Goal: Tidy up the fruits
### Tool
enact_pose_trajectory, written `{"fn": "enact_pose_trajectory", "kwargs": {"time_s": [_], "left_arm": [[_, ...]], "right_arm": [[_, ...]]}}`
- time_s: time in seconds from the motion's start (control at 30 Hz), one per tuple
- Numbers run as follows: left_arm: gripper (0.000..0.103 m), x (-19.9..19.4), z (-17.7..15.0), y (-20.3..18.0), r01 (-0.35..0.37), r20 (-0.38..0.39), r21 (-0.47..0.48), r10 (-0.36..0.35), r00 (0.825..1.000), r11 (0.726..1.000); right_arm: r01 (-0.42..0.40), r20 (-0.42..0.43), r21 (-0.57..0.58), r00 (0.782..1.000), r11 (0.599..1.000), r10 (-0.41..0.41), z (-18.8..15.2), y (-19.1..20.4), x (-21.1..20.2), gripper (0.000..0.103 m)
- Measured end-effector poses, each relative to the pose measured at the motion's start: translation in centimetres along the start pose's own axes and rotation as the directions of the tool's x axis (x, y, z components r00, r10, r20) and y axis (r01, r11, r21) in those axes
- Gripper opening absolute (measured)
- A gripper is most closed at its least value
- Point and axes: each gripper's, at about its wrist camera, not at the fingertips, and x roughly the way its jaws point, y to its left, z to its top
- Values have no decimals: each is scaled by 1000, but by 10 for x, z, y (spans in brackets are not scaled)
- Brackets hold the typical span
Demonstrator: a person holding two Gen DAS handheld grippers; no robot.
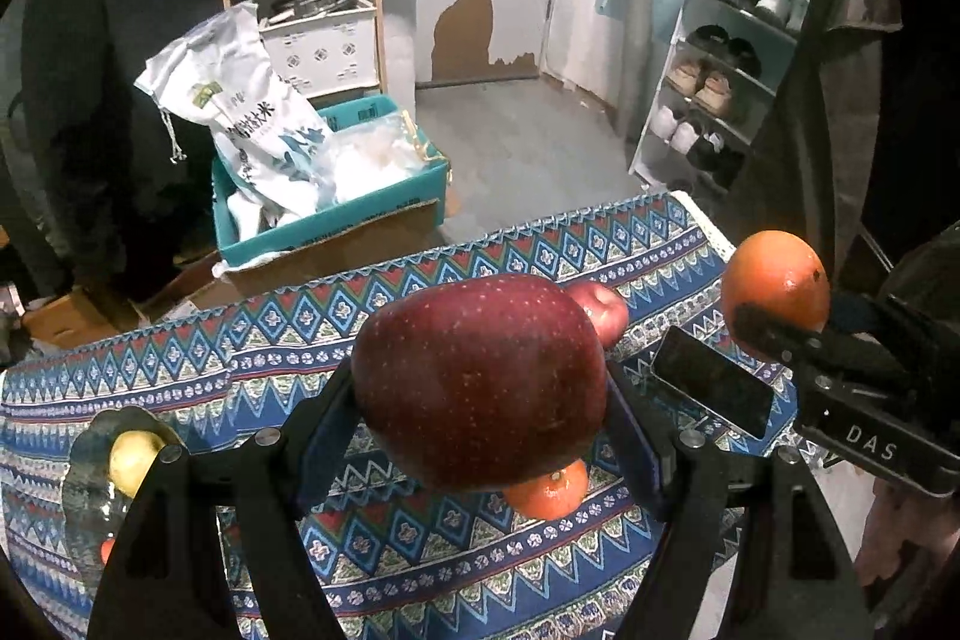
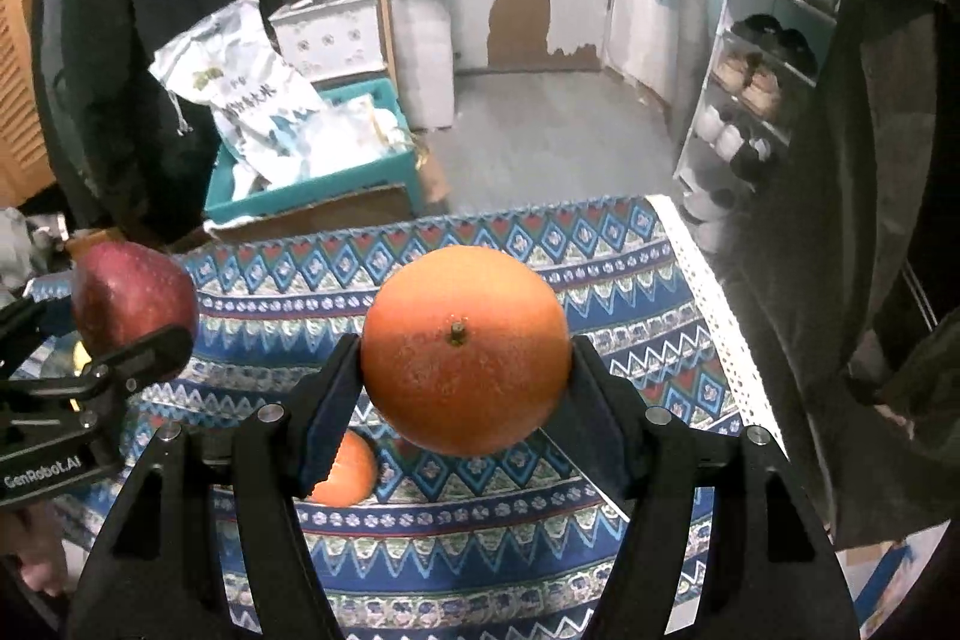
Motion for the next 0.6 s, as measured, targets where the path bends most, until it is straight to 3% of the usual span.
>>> {"fn": "enact_pose_trajectory", "kwargs": {"time_s": [0.6], "left_arm": [[79,-73,-8,32,-24,98,-41,28,995,999]], "right_arm": [[-47,94,-62,994,997,53,13,38,-46,68]]}}
